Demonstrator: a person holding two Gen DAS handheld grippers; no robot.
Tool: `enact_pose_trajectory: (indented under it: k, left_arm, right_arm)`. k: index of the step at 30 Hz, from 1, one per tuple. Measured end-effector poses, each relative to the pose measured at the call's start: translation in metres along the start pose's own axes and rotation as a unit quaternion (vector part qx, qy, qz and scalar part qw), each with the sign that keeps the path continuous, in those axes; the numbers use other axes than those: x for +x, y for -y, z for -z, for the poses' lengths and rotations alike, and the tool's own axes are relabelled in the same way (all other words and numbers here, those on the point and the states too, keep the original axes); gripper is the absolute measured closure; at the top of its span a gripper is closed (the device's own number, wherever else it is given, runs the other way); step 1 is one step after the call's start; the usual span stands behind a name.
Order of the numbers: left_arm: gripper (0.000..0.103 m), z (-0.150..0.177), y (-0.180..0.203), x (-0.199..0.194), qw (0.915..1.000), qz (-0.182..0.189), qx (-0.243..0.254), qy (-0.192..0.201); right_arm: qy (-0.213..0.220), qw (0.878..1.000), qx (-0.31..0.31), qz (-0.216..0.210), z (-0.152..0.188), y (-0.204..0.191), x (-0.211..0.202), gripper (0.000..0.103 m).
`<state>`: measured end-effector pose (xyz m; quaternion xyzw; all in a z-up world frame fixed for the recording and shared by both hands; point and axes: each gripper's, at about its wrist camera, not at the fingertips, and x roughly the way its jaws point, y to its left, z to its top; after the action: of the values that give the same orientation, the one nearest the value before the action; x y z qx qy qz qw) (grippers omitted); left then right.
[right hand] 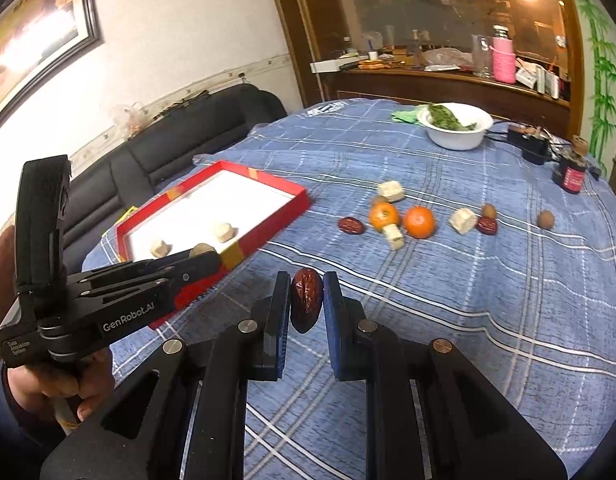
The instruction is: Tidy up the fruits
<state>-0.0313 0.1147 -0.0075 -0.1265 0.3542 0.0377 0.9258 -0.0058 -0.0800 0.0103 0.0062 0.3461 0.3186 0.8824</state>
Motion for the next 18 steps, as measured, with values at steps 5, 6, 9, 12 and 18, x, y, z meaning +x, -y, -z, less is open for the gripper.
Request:
enact_pose_trajectory:
  k: [5, 6, 9, 12, 18]
  left_arm:
    - [0.080, -0.005, -0.024, -0.008, 0.9996, -0.018, -0.020, 0.014]
    - [0.081, -0.007, -0.032, -0.009, 0.9993, -0.023, -0.025, 0.016]
    - [0.081, -0.013, -0.053, -0.010, 0.9981, -0.041, -0.040, 0.022]
    - [0.081, -0.020, -0.071, -0.009, 0.9965, -0.057, -0.055, 0.027]
    - [0.081, -0.035, -0.105, -0.005, 0.9926, -0.088, -0.074, 0.038]
  right_arm:
    - [-0.001, 1.000, -0.016, -0.015, -0.007, -0.019, 0.009, 0.088]
    - [-0.001, 1.000, -0.017, -0.017, -0.009, -0.022, 0.012, 0.088]
    - [-0.004, 0.999, -0.023, -0.027, -0.014, -0.033, 0.021, 0.088]
    - [-0.006, 0.999, -0.028, -0.040, -0.021, -0.044, 0.031, 0.087]
    - [-0.007, 0.997, -0.041, -0.063, -0.036, -0.072, 0.057, 0.087]
